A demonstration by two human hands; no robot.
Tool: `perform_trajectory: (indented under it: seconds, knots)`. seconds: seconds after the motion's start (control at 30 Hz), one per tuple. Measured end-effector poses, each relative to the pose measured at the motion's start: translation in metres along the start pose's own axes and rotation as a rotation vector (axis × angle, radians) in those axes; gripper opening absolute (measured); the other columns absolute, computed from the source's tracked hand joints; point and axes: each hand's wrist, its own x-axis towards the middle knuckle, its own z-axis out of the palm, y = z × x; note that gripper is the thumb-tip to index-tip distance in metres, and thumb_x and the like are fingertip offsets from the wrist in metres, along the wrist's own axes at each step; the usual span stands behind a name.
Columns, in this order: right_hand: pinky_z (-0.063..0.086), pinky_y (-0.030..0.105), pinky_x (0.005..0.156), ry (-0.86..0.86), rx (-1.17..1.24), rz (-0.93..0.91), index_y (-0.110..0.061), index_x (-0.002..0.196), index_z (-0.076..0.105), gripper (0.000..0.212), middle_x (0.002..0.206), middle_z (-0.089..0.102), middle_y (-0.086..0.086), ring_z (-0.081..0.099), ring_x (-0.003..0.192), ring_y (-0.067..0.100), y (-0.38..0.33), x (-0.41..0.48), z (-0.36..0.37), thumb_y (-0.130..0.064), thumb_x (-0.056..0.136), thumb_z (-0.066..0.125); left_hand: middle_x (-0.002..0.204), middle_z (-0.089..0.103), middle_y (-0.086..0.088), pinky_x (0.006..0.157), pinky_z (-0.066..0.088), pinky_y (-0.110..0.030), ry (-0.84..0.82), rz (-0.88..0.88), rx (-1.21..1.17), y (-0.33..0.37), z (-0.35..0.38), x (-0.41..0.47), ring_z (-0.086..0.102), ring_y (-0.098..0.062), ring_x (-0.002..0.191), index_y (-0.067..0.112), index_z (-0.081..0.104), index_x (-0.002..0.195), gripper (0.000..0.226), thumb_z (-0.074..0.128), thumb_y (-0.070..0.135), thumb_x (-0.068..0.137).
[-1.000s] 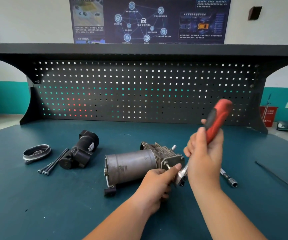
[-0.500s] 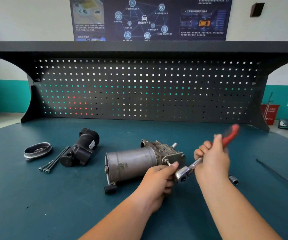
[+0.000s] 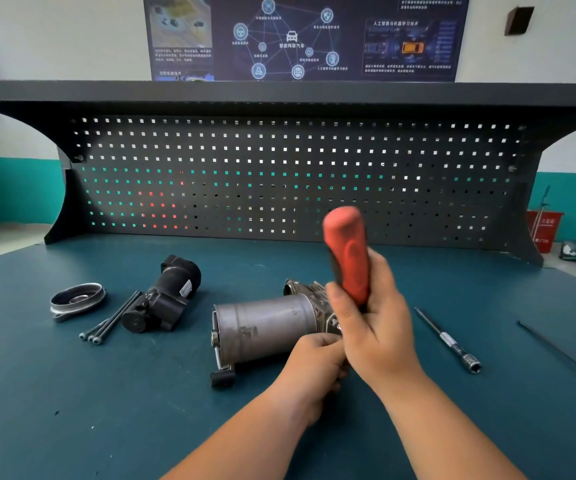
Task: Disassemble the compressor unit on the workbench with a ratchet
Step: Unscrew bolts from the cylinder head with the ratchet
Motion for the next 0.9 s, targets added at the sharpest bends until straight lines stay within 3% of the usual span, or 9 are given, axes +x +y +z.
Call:
perform_trajectory:
  seconds: [0.1, 0.2, 0.27, 0.37, 0.47, 0.57, 0.7, 0.8, 0.9]
  knots:
    - [0.038, 0.005, 0.062, 0.031, 0.01, 0.003, -0.036, 0.109, 0.045, 0.026, 0.075, 0.056, -0.029, 0.051, 0.063, -0.008, 0.001, 0.002, 0.0, -0.038, 0.084, 0.05, 0.046, 0.043, 0.006, 0.041, 0.02, -0.017, 0.001, 0.001, -0.018, -0.001, 0.001, 0.0, 0.029, -0.006, 0.041, 0.018, 0.048, 0.05, 0.02, 0.055, 0.013, 0.068]
    - [0.037, 0.022, 0.054, 0.276, 0.29, 0.289, -0.033, 0.102, 0.051, 0.019, 0.062, 0.047, -0.017, 0.04, 0.052, 0.003, 0.008, 0.01, -0.006, -0.039, 0.084, 0.053, 0.043, 0.046, 0.009, 0.037, 0.021, -0.014, -0.02, -0.016, -0.039, -0.003, 0.001, 0.003, 0.028, -0.003, 0.037, 0.019, 0.051, 0.039, 0.051, 0.058, 0.013, 0.088]
    - [0.03, 0.016, 0.042, 0.513, 0.439, 0.479, -0.028, 0.094, 0.049, 0.003, 0.052, 0.04, -0.017, 0.032, 0.043, 0.0, 0.017, 0.017, -0.013, -0.031, 0.093, 0.048, 0.044, 0.042, 0.011, 0.037, 0.021, -0.014, -0.023, -0.023, -0.066, -0.003, 0.0, 0.002, 0.028, -0.003, 0.038, 0.02, 0.049, 0.037, 0.054, 0.06, 0.021, 0.09]
    - [0.025, 0.015, 0.037, 0.868, 0.66, 0.878, -0.022, 0.083, 0.043, 0.018, 0.049, 0.036, -0.013, 0.029, 0.036, 0.002, 0.033, 0.017, -0.025, -0.028, 0.099, 0.045, 0.045, 0.039, 0.011, 0.037, 0.019, -0.014, -0.025, -0.029, -0.137, -0.003, 0.001, 0.003, 0.027, -0.003, 0.039, 0.021, 0.047, 0.036, 0.055, 0.06, 0.025, 0.09]
    - [0.026, 0.014, 0.035, 1.016, 0.845, 1.092, -0.019, 0.082, 0.041, 0.021, 0.059, 0.032, -0.006, 0.028, 0.034, 0.004, 0.042, 0.013, -0.029, -0.03, 0.099, 0.046, 0.045, 0.039, 0.011, 0.037, 0.018, -0.015, -0.014, -0.045, -0.179, -0.002, 0.002, 0.005, 0.028, -0.003, 0.038, 0.021, 0.045, 0.039, 0.054, 0.06, 0.026, 0.09]
    - [0.026, 0.014, 0.036, 0.915, 0.734, 0.863, -0.021, 0.084, 0.043, 0.017, 0.054, 0.034, -0.01, 0.028, 0.036, 0.002, 0.035, 0.017, -0.026, -0.028, 0.099, 0.045, 0.046, 0.04, 0.01, 0.035, 0.018, -0.015, 0.002, -0.075, -0.141, -0.001, 0.001, 0.003, 0.029, -0.004, 0.037, 0.021, 0.046, 0.041, 0.049, 0.065, 0.029, 0.086]
    - [0.031, 0.017, 0.043, 0.489, 0.504, 0.445, -0.029, 0.094, 0.049, 0.003, 0.053, 0.037, -0.016, 0.031, 0.044, 0.002, 0.013, 0.017, -0.01, -0.031, 0.091, 0.049, 0.046, 0.04, 0.009, 0.036, 0.019, -0.016, 0.027, -0.078, -0.016, 0.002, -0.001, 0.001, 0.027, -0.006, 0.038, 0.02, 0.049, 0.04, 0.049, 0.066, 0.039, 0.082]
    - [0.04, 0.029, 0.058, 0.284, 0.263, 0.3, -0.039, 0.105, 0.05, 0.026, 0.063, 0.048, -0.017, 0.044, 0.055, 0.006, 0.006, 0.009, -0.003, -0.046, 0.08, 0.054, 0.038, 0.042, 0.011, 0.037, 0.02, -0.016, -0.005, -0.036, 0.028, 0.001, -0.001, 0.002, 0.026, -0.003, 0.035, 0.02, 0.05, 0.034, 0.056, 0.058, 0.024, 0.089]
    - [0.04, 0.006, 0.063, 0.131, 0.061, 0.071, -0.038, 0.109, 0.047, 0.026, 0.075, 0.057, -0.03, 0.053, 0.063, -0.009, 0.006, 0.003, 0.0, -0.039, 0.084, 0.051, 0.041, 0.046, 0.009, 0.038, 0.019, -0.016, -0.019, -0.011, -0.03, 0.001, 0.0, 0.001, 0.027, -0.004, 0.036, 0.02, 0.049, 0.041, 0.041, 0.052, 0.007, 0.08]
